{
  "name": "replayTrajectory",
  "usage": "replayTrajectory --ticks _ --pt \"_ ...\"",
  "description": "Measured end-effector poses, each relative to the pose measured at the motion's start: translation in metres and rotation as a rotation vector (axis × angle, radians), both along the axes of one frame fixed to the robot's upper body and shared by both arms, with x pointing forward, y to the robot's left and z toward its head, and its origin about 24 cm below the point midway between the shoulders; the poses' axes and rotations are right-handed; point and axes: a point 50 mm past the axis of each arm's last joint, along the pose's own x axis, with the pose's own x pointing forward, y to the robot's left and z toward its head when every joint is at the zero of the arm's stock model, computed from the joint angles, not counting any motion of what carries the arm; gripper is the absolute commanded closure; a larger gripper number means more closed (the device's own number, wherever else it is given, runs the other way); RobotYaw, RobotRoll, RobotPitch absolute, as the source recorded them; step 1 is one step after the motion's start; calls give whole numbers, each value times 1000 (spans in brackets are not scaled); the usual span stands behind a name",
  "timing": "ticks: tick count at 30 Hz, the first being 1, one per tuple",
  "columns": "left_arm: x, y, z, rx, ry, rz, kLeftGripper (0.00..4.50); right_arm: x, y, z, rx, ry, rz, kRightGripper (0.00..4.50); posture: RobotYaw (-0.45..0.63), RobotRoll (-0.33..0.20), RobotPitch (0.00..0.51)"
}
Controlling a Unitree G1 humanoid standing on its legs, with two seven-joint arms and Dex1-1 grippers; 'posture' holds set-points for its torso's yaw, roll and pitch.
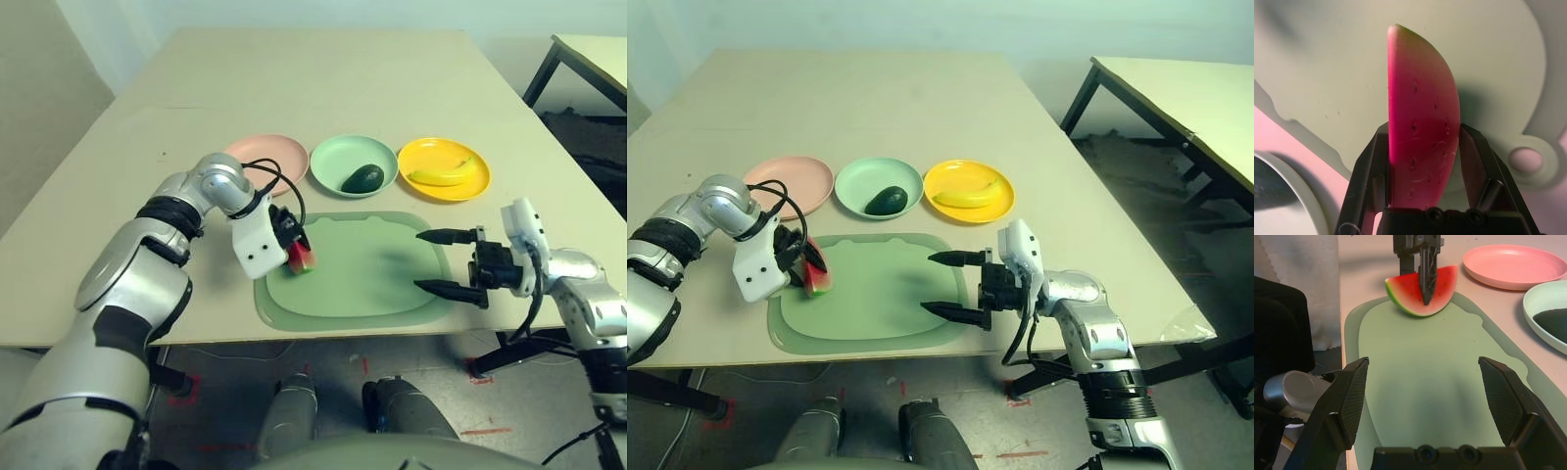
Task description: Place the fruits into color-matched plates.
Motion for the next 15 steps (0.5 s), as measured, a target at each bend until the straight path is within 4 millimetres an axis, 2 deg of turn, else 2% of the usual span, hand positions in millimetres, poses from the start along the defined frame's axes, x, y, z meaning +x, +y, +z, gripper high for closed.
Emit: replayTrajectory --ticks 6,11,13,15 --pt "11 13 30 -79 -37 146 2419 2 12 -2 17 -40 -34 0 28 0 96" --pt "32 28 66 -173 -199 414 2419 5 22 -7 29 -71 -176 0 24 0 98" --pt "40 34 69 -183 -264 516 2419 4 25 -11 28 -71 -216 0 10 0 101" --pt "49 42 63 -162 -336 639 2419 4 32 -12 39 -79 -250 0 -6 0 103"
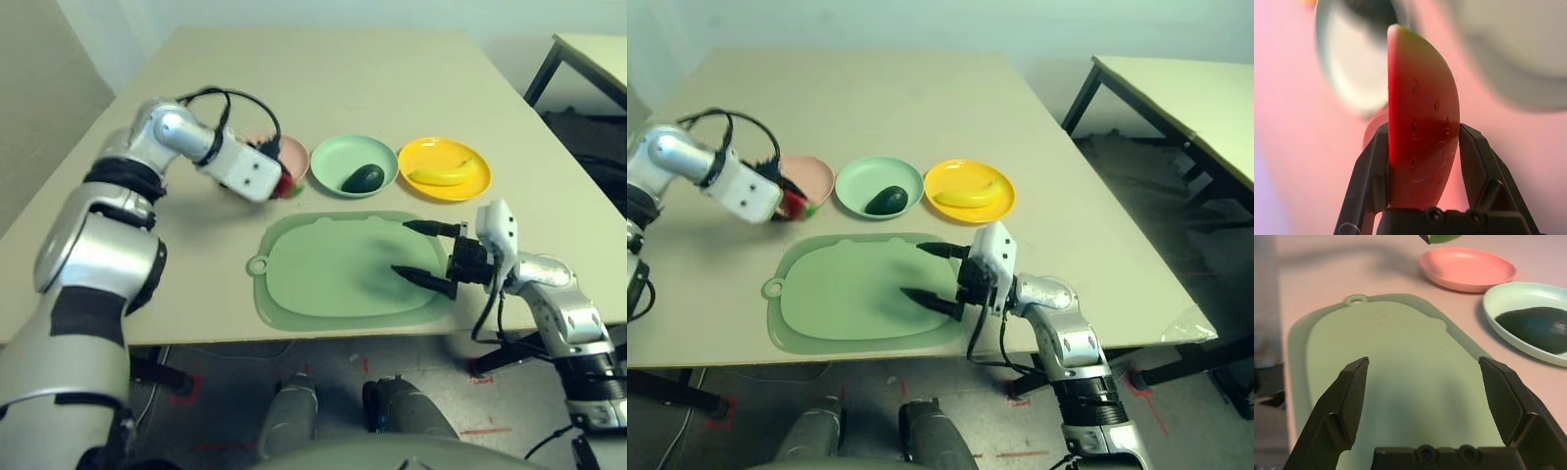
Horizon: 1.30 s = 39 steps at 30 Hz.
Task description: Place the fruits into color-matched plates.
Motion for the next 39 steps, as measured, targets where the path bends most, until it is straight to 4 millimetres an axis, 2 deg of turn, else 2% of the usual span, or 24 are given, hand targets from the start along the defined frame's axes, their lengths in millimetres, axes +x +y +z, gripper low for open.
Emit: replayTrajectory --ticks 7,13,18,25,36,39 --pt "17 12 -18 50 -138 240 2419 -1 2 0 -2 -25 -109 0 -43 0 116" --pt "24 -2 -28 51 -180 264 2419 -4 3 2 1 -26 -125 0 -56 0 124" --pt "25 -5 -38 65 -179 273 2419 -6 4 5 4 -29 -124 0 -67 0 126" --pt "23 3 -50 104 -150 310 46 -6 4 6 9 -22 -133 0 -60 0 125" --pt "21 11 -48 108 -159 316 15 -4 4 7 10 -26 -132 0 -36 0 102" --pt "21 11 -41 77 -166 306 15 -1 1 8 0 -34 -135 0 -29 0 95"
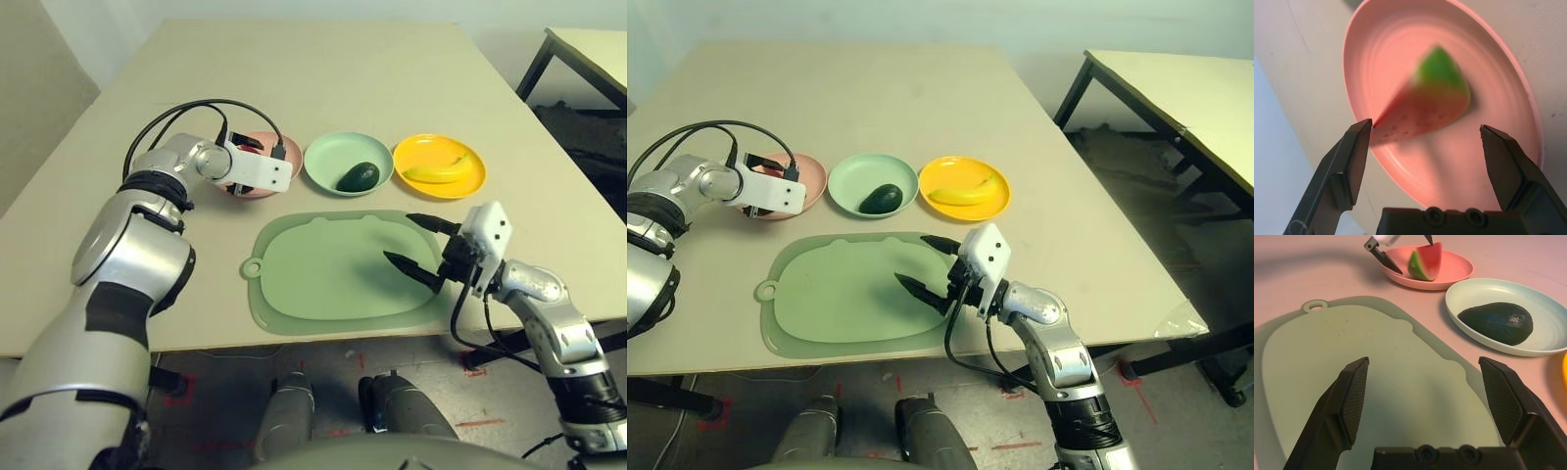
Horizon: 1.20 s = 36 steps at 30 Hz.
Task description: Place the fruits into color-matched plates.
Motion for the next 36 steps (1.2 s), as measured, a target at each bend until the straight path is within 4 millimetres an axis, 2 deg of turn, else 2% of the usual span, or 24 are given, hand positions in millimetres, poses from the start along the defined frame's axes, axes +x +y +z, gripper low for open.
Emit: replayTrajectory --ticks 4,7,10,13,15,18,21,23,29,32,36 --pt "-2 4 24 -99 -31 -33 15 7 -9 5 -3 -25 -37 0 -22 0 88" --pt "-8 14 38 -197 -44 -50 15 14 -17 14 16 -64 -91 0 1 0 82" --pt "-15 27 48 -385 -60 -34 15 21 -29 26 58 -114 -165 0 33 0 77" --pt "-22 42 51 -606 -101 5 15 27 -48 27 72 -131 -267 0 46 0 75" --pt "-29 55 41 -778 -143 52 15 31 -67 19 63 -118 -354 0 51 0 71" --pt "-41 70 14 -1017 -198 153 15 32 -91 4 34 -89 -459 0 71 0 68" --pt "-64 79 -29 -1251 -259 317 15 31 -121 -13 5 -48 -577 0 84 0 70" --pt "-81 86 -53 -1321 -256 451 15 28 -142 -21 -7 -23 -667 0 88 0 72" --pt "-111 105 -71 -1407 -333 674 15 20 -185 -34 -12 7 -847 0 77 0 79" --pt "-119 109 -81 -1387 -319 711 15 17 -198 -35 -29 3 -894 0 71 0 81" --pt "-121 110 -86 -1384 -314 731 15 16 -204 -38 -46 -16 -912 0 74 0 81"
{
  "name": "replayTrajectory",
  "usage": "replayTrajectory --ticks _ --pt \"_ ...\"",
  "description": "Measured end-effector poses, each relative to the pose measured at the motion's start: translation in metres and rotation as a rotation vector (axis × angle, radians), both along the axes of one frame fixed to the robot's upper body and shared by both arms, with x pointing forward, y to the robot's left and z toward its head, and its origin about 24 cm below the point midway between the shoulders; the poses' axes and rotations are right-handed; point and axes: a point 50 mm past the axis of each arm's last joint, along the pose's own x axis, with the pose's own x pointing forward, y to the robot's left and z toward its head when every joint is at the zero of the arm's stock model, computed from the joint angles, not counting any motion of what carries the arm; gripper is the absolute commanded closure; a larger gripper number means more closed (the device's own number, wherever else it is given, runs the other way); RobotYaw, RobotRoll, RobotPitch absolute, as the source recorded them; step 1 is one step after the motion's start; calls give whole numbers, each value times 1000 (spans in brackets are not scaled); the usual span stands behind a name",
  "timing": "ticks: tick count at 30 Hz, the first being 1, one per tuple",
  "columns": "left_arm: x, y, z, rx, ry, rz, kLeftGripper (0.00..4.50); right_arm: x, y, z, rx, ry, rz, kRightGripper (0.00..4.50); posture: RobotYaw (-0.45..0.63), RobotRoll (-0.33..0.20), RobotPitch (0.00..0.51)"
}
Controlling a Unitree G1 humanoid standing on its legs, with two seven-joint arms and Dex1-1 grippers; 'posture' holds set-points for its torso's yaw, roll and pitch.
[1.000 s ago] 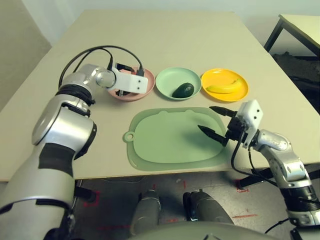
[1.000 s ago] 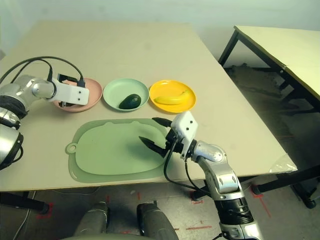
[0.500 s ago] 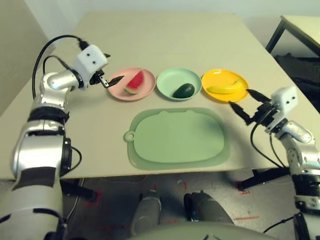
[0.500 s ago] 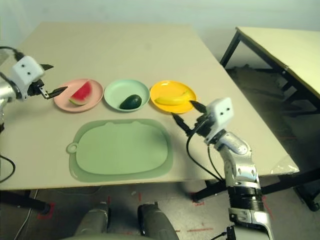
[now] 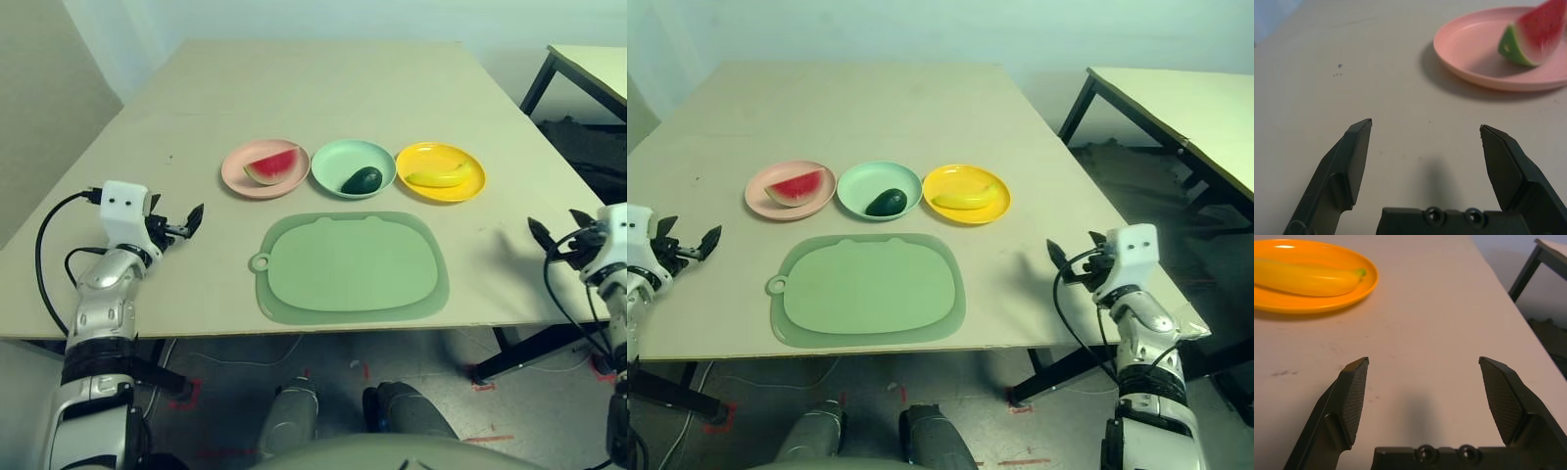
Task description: Place the fruits into color-matched plates.
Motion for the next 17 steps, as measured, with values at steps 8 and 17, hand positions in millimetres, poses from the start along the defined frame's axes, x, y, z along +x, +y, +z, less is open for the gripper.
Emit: replayTrajectory --ticks 8,17 --pt "-2 -1 -4 -12 4 4 15 5 3 -2 0 -8 26 0 81 0 91" --pt "-3 -2 -3 -16 -8 8 15 9 4 0 7 -6 34 0 73 0 103"
